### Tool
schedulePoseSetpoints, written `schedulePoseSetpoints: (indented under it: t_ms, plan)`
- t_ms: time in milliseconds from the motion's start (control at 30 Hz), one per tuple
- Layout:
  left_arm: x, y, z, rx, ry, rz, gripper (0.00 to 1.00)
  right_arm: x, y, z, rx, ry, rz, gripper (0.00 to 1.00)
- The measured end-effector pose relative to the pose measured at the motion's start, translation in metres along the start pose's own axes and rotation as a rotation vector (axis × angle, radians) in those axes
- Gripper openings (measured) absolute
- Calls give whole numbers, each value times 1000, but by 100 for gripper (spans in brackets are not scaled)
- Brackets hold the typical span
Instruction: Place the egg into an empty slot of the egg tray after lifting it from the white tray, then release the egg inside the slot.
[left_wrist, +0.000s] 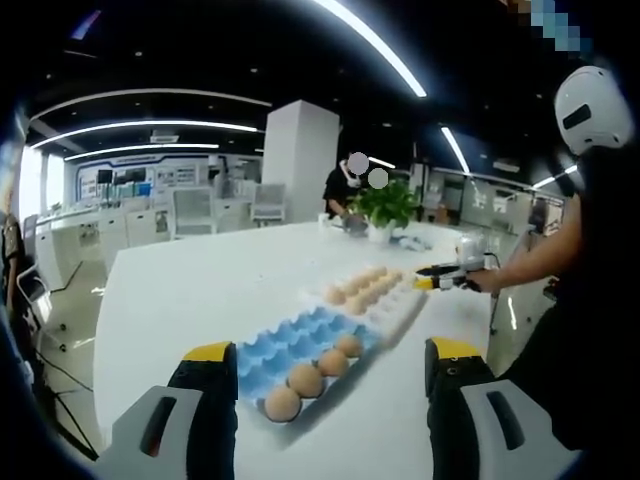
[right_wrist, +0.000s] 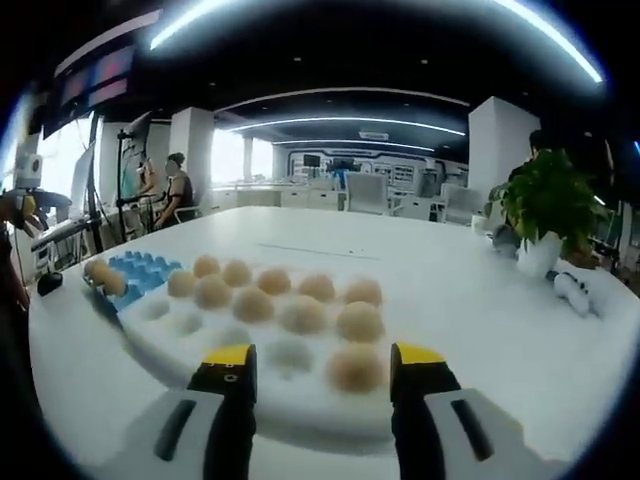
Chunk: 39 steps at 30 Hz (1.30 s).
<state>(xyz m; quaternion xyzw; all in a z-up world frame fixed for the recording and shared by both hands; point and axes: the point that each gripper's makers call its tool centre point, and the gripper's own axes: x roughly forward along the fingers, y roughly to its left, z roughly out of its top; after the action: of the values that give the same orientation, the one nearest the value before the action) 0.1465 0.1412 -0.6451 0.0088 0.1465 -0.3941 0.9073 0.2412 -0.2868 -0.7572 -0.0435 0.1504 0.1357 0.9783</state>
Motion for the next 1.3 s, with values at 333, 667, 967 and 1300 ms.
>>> schedulePoseSetpoints:
  t_ms: [333, 667, 967, 1300]
  plan:
    - [-1, -1, 2, 2, 0, 6, 77, 9, -14, -12, -66, 73, -39, 30]
    - [0, -2, 1, 1, 4, 10, 77, 12, -14, -15, 10, 97, -24, 31]
    - [2, -5, 2, 8, 5, 1, 77, 13, -19, -14, 96, 96, -41, 27]
    - [5, -6, 4, 12, 4, -6, 77, 16, -18, -16, 47, 138, -61, 26]
